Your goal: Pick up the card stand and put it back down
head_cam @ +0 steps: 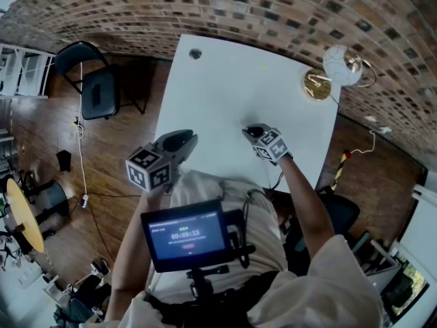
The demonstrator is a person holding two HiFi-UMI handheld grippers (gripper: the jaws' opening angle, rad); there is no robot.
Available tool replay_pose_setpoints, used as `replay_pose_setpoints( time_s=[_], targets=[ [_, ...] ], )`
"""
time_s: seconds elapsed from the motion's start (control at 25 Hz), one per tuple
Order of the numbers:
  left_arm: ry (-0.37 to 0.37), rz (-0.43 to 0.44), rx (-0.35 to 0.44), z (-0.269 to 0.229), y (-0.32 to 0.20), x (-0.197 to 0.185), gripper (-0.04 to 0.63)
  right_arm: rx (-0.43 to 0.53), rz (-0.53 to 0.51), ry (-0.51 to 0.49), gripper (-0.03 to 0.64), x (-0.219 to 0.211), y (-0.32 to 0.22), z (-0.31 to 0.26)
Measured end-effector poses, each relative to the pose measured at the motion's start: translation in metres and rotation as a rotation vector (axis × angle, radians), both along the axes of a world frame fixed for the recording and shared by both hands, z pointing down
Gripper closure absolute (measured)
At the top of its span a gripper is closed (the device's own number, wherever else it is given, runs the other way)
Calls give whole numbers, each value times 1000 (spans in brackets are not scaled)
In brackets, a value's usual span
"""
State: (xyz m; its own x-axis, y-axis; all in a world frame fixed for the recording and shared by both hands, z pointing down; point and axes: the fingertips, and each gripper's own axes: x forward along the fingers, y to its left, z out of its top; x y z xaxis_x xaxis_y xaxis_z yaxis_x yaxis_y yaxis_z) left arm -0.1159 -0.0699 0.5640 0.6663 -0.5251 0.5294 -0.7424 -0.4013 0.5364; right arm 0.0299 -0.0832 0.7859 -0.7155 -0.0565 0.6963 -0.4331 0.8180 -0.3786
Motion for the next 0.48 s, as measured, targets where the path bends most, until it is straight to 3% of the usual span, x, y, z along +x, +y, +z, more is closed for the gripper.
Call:
replay_pose_setpoints(
  time_s=[0.48],
  targets=[
    [-14, -3, -12, 1, 0, 1, 518, -20, -5, -27, 584, 3, 2, 22]
  ],
)
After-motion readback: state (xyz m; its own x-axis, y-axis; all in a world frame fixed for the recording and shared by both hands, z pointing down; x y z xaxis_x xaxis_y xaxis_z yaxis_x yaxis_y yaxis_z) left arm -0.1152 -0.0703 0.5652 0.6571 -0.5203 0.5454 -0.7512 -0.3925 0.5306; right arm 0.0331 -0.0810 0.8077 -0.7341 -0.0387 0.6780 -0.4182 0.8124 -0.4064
